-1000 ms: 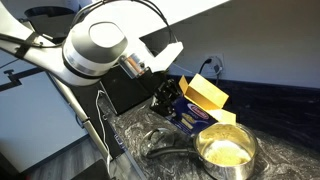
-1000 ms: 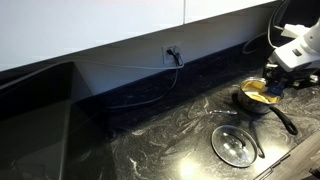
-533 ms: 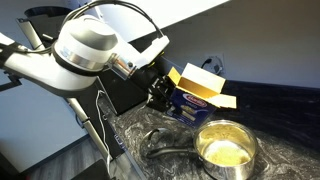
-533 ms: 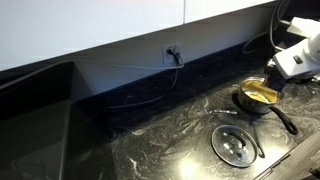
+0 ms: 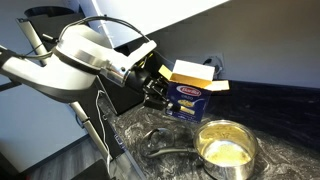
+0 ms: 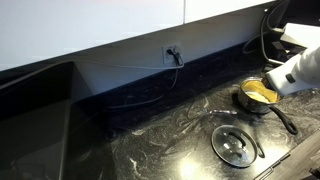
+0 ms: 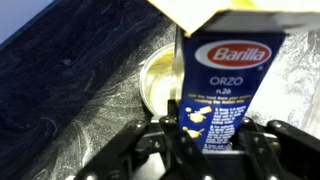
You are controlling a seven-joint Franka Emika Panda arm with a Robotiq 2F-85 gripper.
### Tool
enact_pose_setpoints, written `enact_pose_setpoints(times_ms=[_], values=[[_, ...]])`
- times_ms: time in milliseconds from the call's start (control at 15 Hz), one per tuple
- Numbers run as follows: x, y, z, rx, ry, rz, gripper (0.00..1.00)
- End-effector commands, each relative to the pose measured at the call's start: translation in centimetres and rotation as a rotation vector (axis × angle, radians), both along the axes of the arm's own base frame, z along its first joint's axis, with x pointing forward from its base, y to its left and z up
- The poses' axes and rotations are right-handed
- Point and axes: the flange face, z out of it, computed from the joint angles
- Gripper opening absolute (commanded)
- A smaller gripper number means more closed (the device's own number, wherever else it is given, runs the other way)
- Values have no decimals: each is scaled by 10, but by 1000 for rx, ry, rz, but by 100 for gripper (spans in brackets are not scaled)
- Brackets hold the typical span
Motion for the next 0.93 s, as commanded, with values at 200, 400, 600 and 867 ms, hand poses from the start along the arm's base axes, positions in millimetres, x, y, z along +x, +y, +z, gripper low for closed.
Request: enact_pose_setpoints(times_ms=[200,400,600,867], values=[[-14,57,-18,-241,-95,135,18],[-19,79,-36,-315,-126,202,18],[-24,96,-56,-352,-158,263,18],[-29,115,-78,-363,-229,332,18]])
